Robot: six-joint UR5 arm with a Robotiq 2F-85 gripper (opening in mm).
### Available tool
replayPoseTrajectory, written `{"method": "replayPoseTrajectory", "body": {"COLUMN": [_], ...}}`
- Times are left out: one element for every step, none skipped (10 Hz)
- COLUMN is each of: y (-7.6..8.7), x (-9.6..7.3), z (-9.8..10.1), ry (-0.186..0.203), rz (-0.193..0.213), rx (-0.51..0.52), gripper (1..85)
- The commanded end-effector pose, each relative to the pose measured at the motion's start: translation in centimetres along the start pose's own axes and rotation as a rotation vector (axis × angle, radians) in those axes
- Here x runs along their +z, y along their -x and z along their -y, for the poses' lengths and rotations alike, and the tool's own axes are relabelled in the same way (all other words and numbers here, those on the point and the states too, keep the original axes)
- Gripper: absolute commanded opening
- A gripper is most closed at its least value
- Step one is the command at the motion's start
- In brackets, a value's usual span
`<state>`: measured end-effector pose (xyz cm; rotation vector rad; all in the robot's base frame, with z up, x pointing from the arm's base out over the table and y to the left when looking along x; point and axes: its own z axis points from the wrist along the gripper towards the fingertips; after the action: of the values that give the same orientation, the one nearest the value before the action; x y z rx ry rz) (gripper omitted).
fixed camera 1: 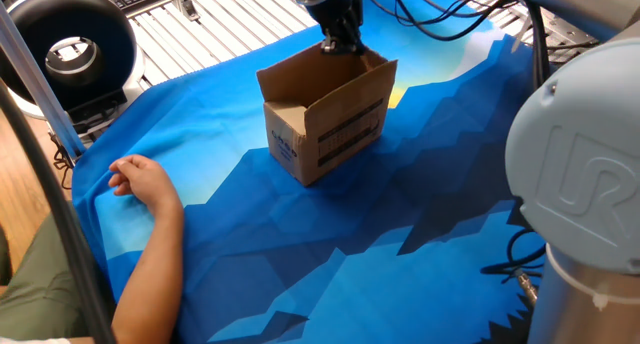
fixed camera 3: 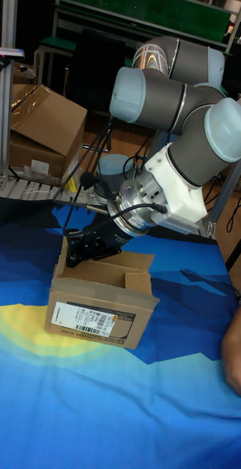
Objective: Open a box
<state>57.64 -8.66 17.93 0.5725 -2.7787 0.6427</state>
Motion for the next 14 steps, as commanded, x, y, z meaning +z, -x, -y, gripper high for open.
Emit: {"method": "replayPoseTrajectory", "body": {"y": [-0.6,-0.6,-0.6,-0.7,-0.6,-0.4,-0.1,0.6,1.4,2.0,2.4,2.8,2.8,2.5], "x": [0.4,1.1,1.9,2.7,3.5,4.2,4.8,5.4,5.8,5.9,5.8,5.8,5.5,5.1], "z": [0.6,0.7,0.9,1.3,1.5,1.7,1.7,1.0,0.4,-0.2,-0.4,-0.8,-0.9,-0.8], "ry": [0.003,0.01,0.01,0.007,0.005,0.0,0.005,0.034,0.056,0.08,0.087,0.101,0.109,0.102], "rz": [0.004,0.019,0.034,0.047,0.064,0.083,0.105,0.142,0.181,0.21,0.229,0.246,0.249,0.229], "rx": [-0.019,-0.032,-0.048,-0.06,-0.069,-0.078,-0.085,-0.087,-0.087,-0.083,-0.083,-0.077,-0.073,-0.072], "gripper": [1.3,1.3,1.3,1.3,1.3,1.3,1.3,1.3,1.3,1.3,1.3,1.3,1.3,1.3]}}
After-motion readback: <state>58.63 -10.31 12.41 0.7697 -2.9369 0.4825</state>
